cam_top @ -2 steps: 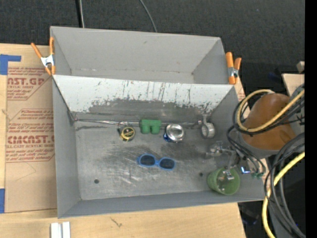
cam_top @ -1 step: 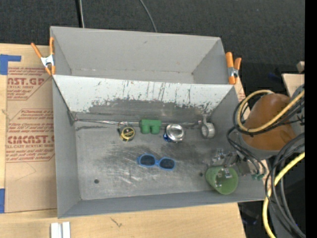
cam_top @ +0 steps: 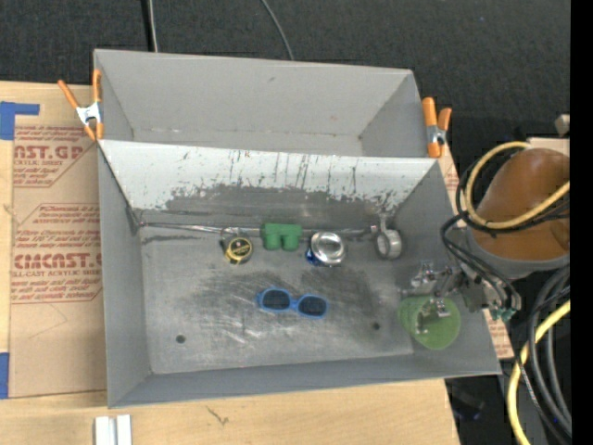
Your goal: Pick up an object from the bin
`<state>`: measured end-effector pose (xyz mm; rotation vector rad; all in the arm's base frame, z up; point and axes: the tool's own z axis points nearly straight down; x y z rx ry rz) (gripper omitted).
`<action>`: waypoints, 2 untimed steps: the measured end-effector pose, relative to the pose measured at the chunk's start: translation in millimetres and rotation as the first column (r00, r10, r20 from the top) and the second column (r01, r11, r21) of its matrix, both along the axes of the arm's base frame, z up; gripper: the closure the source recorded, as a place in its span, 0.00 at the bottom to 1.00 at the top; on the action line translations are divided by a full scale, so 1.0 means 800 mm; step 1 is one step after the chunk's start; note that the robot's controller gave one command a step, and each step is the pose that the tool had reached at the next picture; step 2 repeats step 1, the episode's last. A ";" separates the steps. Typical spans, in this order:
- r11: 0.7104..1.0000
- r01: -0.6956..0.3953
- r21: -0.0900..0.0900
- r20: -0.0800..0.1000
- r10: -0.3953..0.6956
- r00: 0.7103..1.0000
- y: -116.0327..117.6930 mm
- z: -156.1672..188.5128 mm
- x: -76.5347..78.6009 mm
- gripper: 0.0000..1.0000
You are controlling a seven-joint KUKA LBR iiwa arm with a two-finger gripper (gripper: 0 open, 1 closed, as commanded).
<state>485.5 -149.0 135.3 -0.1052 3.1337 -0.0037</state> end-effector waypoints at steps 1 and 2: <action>1.000 0.000 0.000 0.001 0.000 1.000 0.001 0.075 0.002 1.00; 1.000 0.000 0.000 0.001 0.000 1.000 0.001 0.075 0.002 1.00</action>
Offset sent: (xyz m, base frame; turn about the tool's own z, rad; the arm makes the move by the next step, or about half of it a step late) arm 0.0000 0.0001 0.0567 0.0000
